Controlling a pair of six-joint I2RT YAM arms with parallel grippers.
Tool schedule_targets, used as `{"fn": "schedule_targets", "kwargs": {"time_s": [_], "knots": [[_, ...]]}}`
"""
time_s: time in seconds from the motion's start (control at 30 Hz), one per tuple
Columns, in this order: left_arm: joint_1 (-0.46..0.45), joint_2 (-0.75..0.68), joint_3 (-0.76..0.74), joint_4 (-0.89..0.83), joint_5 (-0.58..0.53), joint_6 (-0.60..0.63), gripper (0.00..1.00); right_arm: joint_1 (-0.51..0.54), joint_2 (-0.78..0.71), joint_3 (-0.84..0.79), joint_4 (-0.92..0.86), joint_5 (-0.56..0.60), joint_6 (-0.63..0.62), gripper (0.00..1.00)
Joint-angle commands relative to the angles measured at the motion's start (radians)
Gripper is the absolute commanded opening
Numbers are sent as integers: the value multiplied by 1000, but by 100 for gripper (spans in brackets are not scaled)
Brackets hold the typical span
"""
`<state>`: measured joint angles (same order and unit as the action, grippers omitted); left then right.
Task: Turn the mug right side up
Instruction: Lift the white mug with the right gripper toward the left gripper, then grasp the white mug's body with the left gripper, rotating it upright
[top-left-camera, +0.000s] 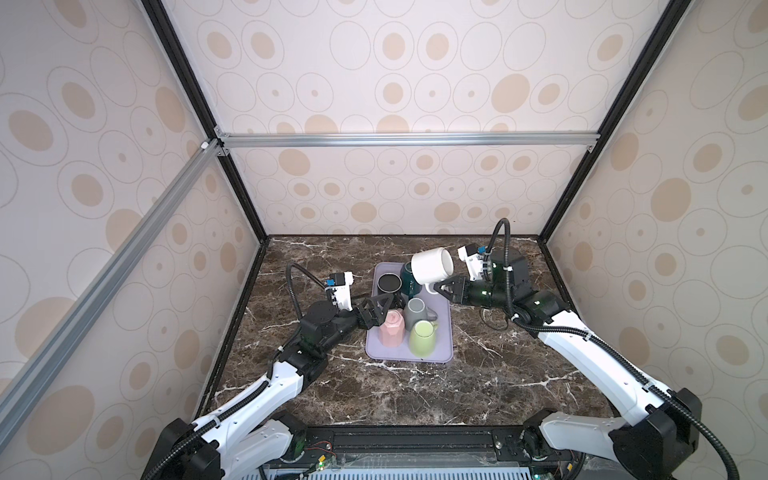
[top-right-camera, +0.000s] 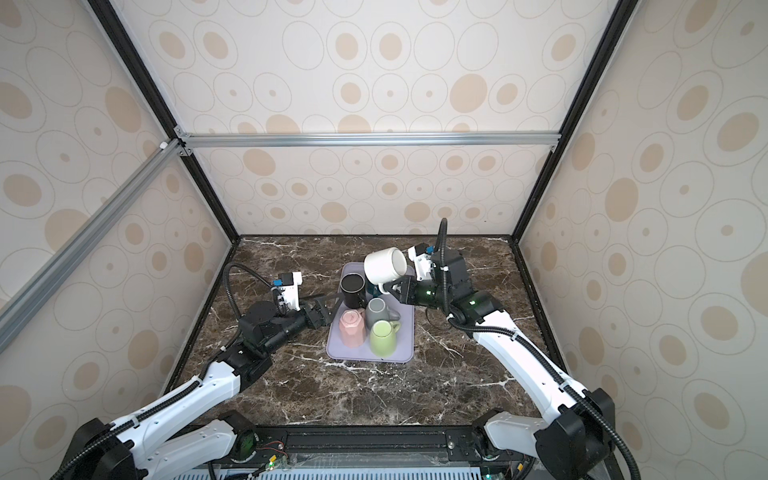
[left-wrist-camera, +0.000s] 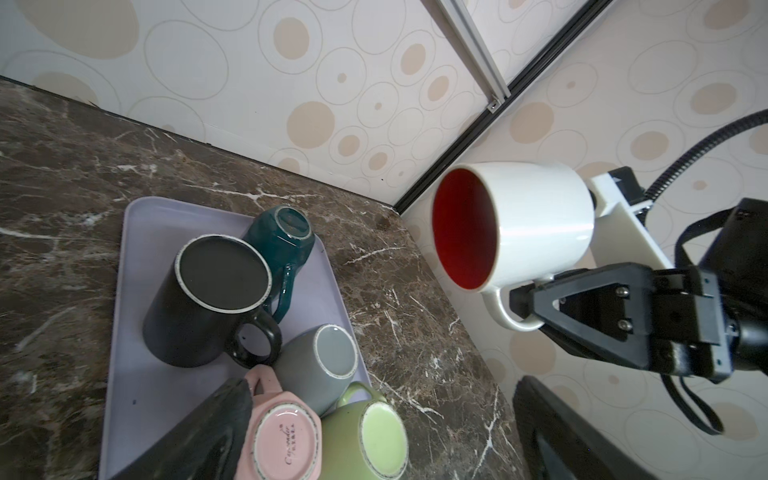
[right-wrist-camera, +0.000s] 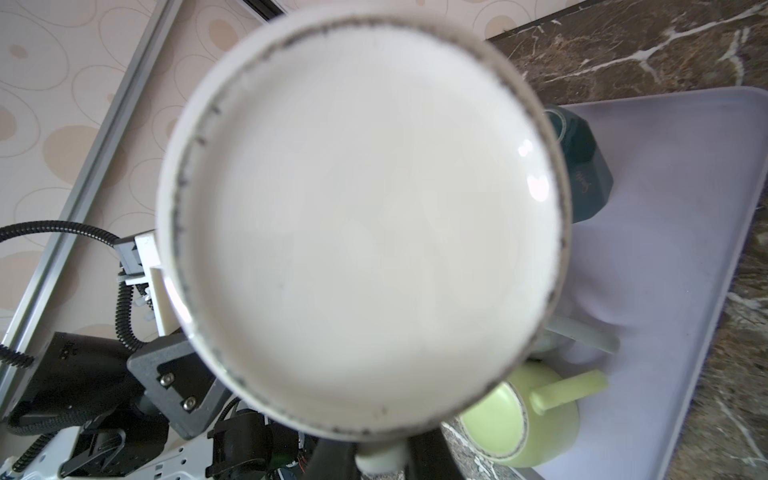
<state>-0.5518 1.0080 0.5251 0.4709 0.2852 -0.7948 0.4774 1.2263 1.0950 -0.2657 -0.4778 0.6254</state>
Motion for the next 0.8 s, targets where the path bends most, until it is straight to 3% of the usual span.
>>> {"fn": "schedule_targets", "kwargs": {"time_s": [0.0, 0.3, 0.37, 0.47, 0.77], "knots": [[-20, 18, 20, 85, 46, -48, 98, 21, -39, 8, 156, -39, 28, 0], [-39, 113, 69, 201, 173, -107, 93, 41, -43, -24, 258, -76, 59, 0], [-42, 125, 77, 214, 177, -107, 89, 44, -42, -27, 268, -77, 56, 0], [-45, 137, 82, 241, 180, -115, 71, 50, -37, -32, 295, -90, 58, 0], [-45, 166, 101, 320, 232, -137, 64, 68, -5, -48, 366, -123, 66, 0]]}}
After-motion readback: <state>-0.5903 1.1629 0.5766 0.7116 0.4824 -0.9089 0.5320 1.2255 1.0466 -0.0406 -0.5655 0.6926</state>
